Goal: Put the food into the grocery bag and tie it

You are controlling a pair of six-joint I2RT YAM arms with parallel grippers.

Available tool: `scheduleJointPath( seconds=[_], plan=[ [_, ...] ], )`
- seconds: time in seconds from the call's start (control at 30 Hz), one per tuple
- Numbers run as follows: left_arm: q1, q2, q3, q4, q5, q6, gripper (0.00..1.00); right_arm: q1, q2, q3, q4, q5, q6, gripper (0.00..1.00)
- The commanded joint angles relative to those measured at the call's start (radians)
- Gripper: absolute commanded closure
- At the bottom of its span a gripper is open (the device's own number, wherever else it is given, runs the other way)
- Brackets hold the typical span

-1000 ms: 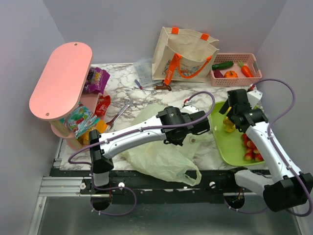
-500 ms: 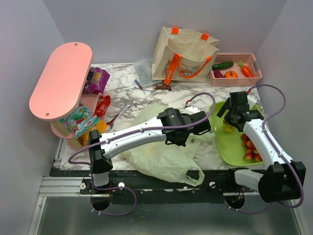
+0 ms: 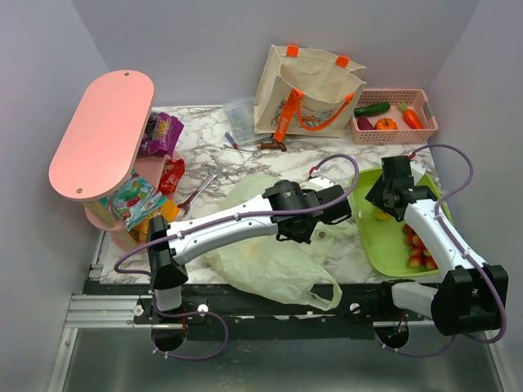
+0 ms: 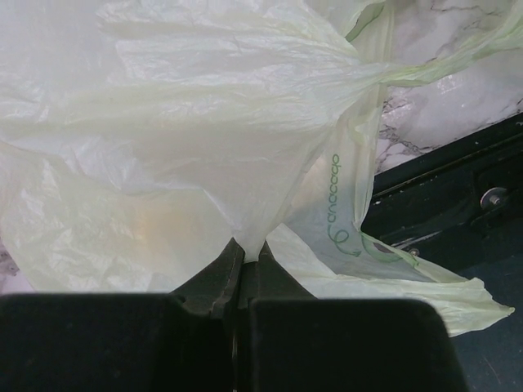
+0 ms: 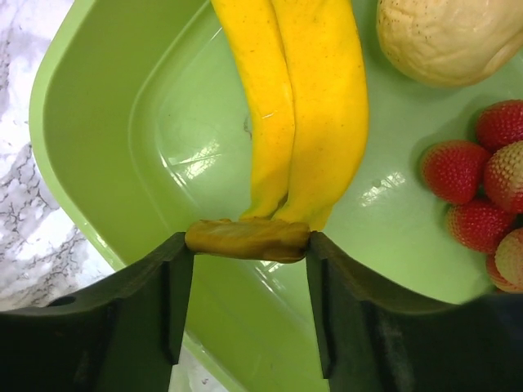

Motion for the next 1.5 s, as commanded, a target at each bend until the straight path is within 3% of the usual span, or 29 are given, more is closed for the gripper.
scheduleJointPath(
  seconds=[0.0, 0.27, 0.6, 0.77, 0.9, 1.1, 1.3, 1.47],
  plan=[
    [0.01, -0.043, -0.004, 0.012, 0.012, -0.008, 1.0, -0.005, -0.001, -0.015, 0.029, -0.015, -0.003, 0.47],
    [0.017, -0.04, 0.013, 0.003, 0.011, 0.005, 1.0, -0.006, -0.03, 0.027, 0.008, -0.053, -0.041, 0.83],
    [0.04, -0.016, 0.069, -0.022, 0.022, 0.012, 1.0, -0.005, -0.113, 0.196, -0.082, -0.122, -0.113, 0.99],
    [0.056, 0.003, 0.104, -0.047, 0.021, 0.014, 1.0, -0.005, -0.162, 0.249, -0.114, -0.177, -0.135, 0.99],
    [0.078, 0.013, 0.13, -0.06, 0.028, 0.013, 1.0, -0.005, -0.224, 0.28, -0.104, -0.335, -0.137, 0.99],
    [0.138, 0.001, 0.134, -0.085, 0.006, 0.03, 1.0, -0.004, -0.279, 0.324, -0.088, -0.698, -0.134, 0.99],
    [0.23, -0.054, 0.107, -0.075, -0.009, 0.071, 1.0, 0.038, -0.292, 0.336, -0.022, -0.929, -0.109, 0.99],
    [0.301, -0.074, 0.131, -0.098, -0.049, 0.131, 1.0, 0.109, -0.295, 0.375, -0.034, -1.005, -0.143, 0.99]
  ],
)
